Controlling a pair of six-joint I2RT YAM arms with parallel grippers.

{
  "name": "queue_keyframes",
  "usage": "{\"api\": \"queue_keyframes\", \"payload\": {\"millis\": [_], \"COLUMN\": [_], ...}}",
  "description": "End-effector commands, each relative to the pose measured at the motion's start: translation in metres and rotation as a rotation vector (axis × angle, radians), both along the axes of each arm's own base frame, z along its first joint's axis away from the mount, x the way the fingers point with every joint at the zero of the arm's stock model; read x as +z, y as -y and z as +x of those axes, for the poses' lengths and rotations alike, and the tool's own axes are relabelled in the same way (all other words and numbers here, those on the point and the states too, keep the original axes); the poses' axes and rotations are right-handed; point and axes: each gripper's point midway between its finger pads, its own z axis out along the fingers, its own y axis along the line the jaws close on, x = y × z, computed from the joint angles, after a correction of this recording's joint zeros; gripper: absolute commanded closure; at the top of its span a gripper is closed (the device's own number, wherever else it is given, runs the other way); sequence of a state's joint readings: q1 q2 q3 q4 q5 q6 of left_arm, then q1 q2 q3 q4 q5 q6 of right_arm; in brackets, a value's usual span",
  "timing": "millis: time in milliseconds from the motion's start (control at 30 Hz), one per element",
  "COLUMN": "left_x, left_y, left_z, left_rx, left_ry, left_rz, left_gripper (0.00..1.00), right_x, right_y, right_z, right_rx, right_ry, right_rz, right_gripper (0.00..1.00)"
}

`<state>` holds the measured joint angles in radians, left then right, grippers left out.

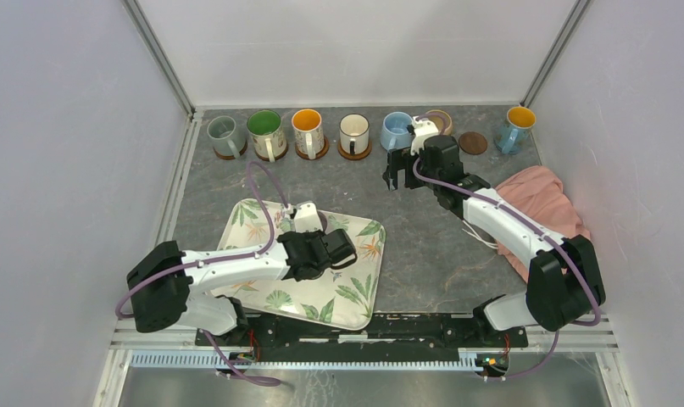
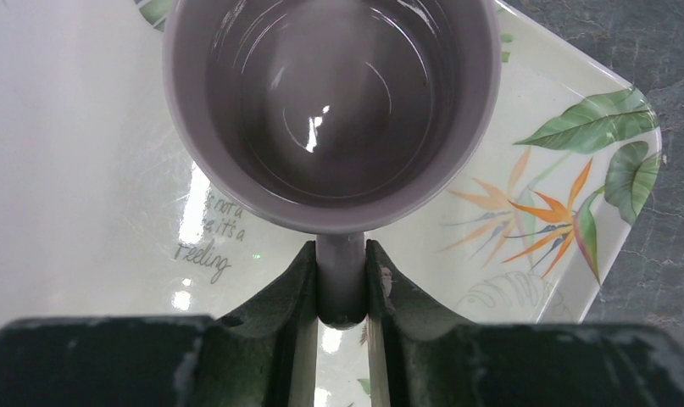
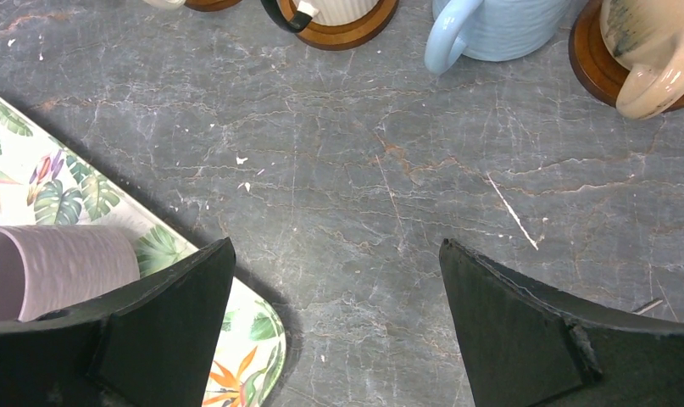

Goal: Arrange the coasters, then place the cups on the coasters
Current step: Place the cup on the tray.

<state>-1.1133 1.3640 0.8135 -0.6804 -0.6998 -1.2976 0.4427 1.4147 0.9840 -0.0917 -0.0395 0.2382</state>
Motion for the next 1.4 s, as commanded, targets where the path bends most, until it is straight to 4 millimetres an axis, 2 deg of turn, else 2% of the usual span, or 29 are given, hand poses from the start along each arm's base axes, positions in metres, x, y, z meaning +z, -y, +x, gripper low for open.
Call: {"api": "queue_keyframes", "payload": {"millis": [0,433,900,1133,1267,1367], "left_x": [0.021,0.034,0.041,0.050,0.061,0.070], "left_y": [0.017,0.012,0.000,-0.003,-0.008,-0.017], "left_z": [0.008,0.007,0.003,0.005,0.005,0.004], "left_rx": [0.036,0.018,0.020,0.017,0.019,0.024], "left_ry": [0.064,0.088,0.111,0.129,0.145,0.162], "left_rz": [-0.133,-0.150,-0.164,-0.159,-0.152,-0.153], "left_gripper": [0.70,0.59,0.55,0.53,0.50,0.44], "right_x": [0.011,0.006,0.006,0.005,0.006,0.005], "right_y": [0.000,-0.006,-0.009,-0.014,-0.026,-0.035], "right_z": [0.003,0.003,0.001,-0.009,-0.020,-0.034], "right_rx": [-0.009,0.005,-0.002,0.013,0.045,0.066], "right_ry": [0.038,0.025,0.025,0.025,0.022,0.020], "right_rz": [-0.005,-0.022,-0.047,-0.051,-0.038,-0.037], "right_gripper": [0.02,0.02,0.02,0.02,0.02,0.02]}}
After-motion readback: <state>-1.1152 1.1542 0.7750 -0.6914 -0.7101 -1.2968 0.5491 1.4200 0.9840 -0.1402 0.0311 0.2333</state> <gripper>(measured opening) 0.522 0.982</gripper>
